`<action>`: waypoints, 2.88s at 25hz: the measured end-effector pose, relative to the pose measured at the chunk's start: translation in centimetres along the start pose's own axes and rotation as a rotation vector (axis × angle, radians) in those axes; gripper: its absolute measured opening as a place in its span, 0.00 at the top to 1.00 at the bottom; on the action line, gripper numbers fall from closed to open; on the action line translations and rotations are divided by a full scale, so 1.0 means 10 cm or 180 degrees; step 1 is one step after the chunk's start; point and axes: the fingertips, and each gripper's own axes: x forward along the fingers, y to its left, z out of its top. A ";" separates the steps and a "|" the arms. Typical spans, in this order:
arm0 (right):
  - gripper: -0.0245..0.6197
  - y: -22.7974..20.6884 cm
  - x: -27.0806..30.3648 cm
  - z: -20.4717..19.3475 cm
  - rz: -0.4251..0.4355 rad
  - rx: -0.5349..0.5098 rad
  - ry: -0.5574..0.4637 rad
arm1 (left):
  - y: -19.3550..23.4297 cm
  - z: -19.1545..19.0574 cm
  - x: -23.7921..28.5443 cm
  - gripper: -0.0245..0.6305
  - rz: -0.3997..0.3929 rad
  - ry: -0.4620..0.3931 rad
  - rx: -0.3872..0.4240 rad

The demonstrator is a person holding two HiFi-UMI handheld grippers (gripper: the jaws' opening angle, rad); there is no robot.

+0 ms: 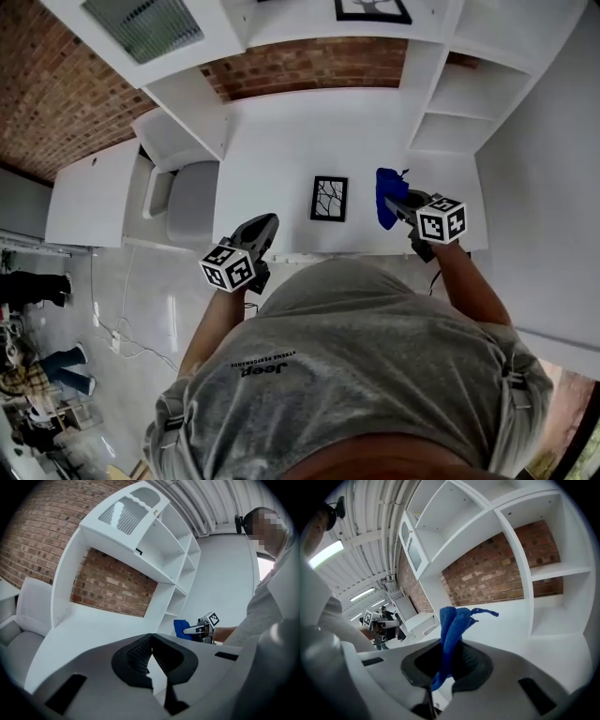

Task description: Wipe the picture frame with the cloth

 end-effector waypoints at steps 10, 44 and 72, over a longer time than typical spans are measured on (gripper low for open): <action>0.88 -0.25 0.34 -0.21 -0.0115 0.0318 0.0185 | 0.31 -0.07 0.45 0.93 -0.0205 0.0431 0.0269; 0.88 -0.36 1.55 -0.90 -0.0463 0.0621 0.0968 | 0.84 -1.83 1.83 0.52 -0.2139 0.2410 0.3199; 0.88 -1.01 2.02 -0.95 -0.1042 0.0700 0.1621 | 0.79 -1.98 1.93 0.51 -0.1761 0.2822 0.2698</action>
